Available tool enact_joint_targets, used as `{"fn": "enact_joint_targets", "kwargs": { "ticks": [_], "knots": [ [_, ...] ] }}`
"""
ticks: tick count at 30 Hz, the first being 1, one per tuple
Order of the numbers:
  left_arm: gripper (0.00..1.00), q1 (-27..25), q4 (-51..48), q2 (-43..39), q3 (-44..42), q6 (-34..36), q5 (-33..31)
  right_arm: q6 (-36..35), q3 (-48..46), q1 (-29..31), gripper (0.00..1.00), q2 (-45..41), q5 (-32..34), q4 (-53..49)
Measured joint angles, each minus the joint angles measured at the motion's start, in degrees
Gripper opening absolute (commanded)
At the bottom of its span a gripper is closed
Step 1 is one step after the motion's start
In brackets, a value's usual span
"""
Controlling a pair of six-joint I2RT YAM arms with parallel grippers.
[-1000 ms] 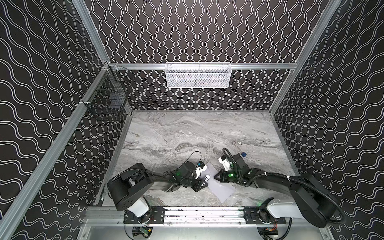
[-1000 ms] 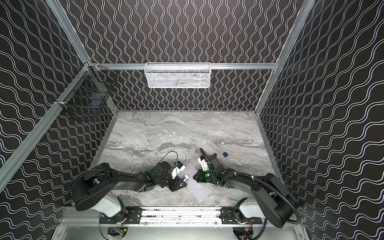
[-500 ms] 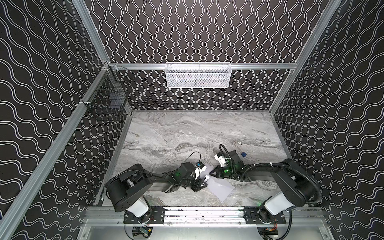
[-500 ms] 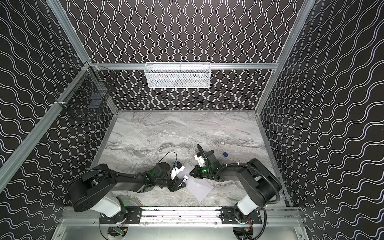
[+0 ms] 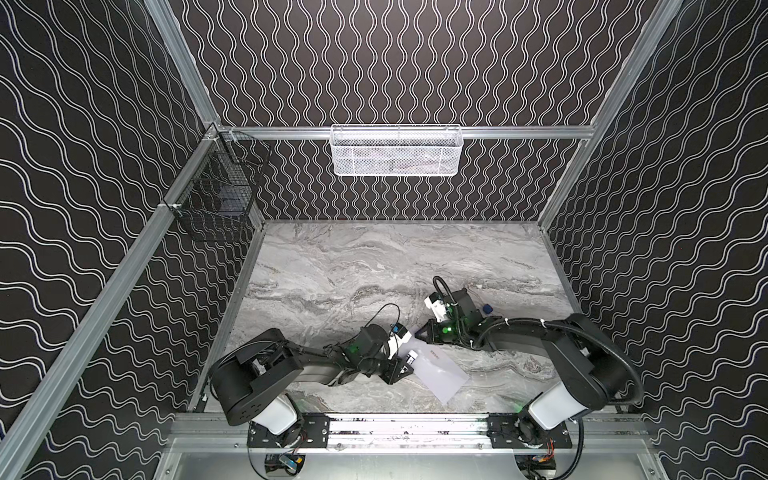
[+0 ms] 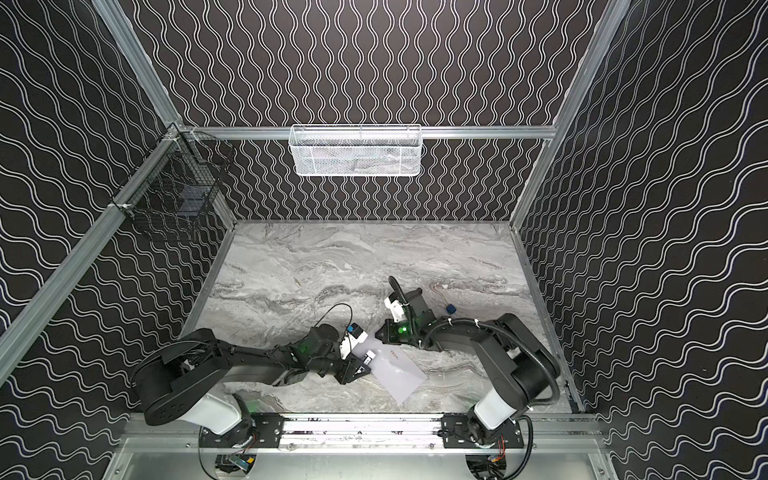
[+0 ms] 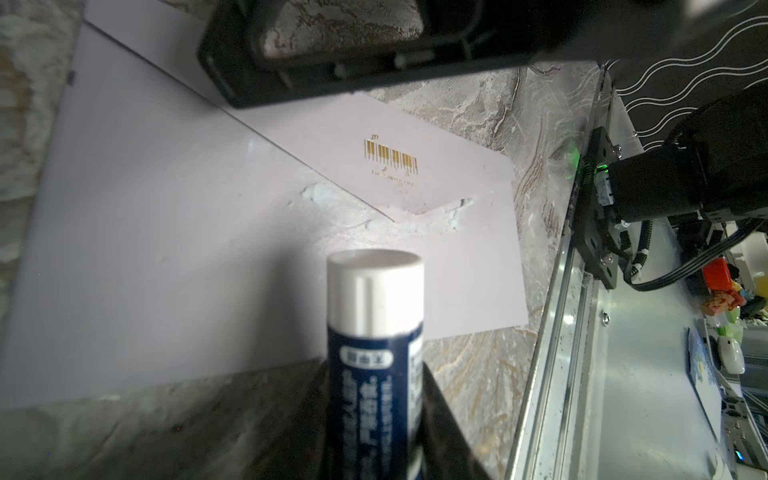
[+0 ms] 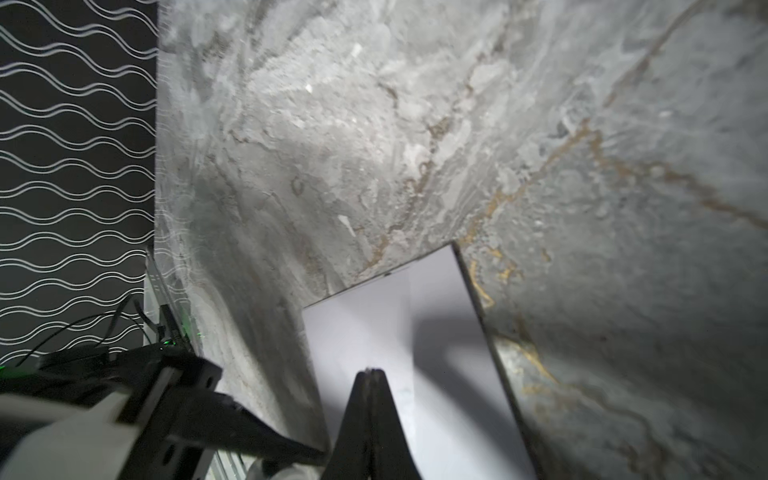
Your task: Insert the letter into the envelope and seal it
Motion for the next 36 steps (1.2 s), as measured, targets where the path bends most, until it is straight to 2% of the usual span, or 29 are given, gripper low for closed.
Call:
{"fn": "enact_joint_targets", "kwargs": {
  "ticks": [4,7,12,19,22,28,36],
  "knots": [
    [0.0,0.1,-0.2,-0.3,-0.2,0.0,-0.1,-0.2,-0.1,-0.6,0.02,2.8,-1.3,0.9],
    [0.0,0.1,0.1,-0.2,-0.3,0.0,0.0,-0.2,-0.1,-0.7,0.02,0.8,-1.3,-0.5],
    [0.0,0.1,1.0,0.4,-0.3,0.0,0.1,-0.2,-1.8,-0.8,0.02,-10.2,-1.5,-3.0],
    [0.0,0.1,1.7,0.8,-0.3,0.0,0.3,2.5,-15.1,-0.7,0.03,-26.9,0.7,-12.7],
    [0.0,0.1,2.9,1.3,-0.6,0.0,0.5,4.0,-18.3,-0.7,0.03,-31.0,1.4,-15.6],
    [0.0,0.2,4.3,2.0,-0.6,0.0,0.9,4.8,-19.1,-0.7,0.02,-29.4,2.1,-16.5],
    [0.0,0.2,4.8,2.3,-0.5,0.0,1.1,7.3,-20.6,-0.7,0.02,-27.1,1.0,-12.2]
  ]
}}
